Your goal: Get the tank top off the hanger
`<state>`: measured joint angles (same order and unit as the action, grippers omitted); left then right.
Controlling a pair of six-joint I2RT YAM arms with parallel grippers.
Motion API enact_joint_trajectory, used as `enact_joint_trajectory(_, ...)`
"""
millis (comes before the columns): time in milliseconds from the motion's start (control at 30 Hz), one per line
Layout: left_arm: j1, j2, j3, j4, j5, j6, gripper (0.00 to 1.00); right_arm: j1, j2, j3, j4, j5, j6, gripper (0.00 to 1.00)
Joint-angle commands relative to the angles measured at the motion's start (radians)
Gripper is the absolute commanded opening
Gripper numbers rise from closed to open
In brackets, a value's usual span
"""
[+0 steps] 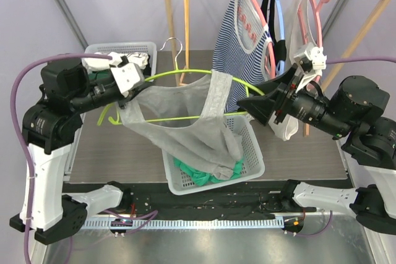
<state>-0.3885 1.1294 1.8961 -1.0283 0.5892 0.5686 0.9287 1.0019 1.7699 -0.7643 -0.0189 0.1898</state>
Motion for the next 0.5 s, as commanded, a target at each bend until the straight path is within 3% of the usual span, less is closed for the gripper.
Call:
enact_joint_trajectory(0, -0.041, -0.051, -0.002, -0.012, 0.084, 0.186, 0.00, 0.007, 0.070, 0.049, -0.067, -0.292, -0.003, 0.58)
enact_joint_trajectory(100, -0.053, -0.140, -0.118, 0.083, 0.078, 0.332, 0.00, 0.007, 0.089, 0.051, -0.098, -0.355, 0.002, 0.54)
enact_joint_trajectory(200, -0.053, -0.308, -0.354, 0.330, 0.087, 0.465, 0.00, 0.007, 0.093, 0.072, -0.147, -0.325, 0.002, 0.52)
enact_joint_trajectory(267, -0.055, -0.353, -0.454, 0.538, 0.054, 0.388, 0.00, 0.009, 0.098, 0.082, -0.159, -0.323, 0.008, 0.52)
enact_joint_trajectory(467, -0.053, -0.339, -0.431, 0.588, 0.011, 0.355, 0.00, 0.007, 0.098, 0.072, -0.193, -0.349, 0.017, 0.57)
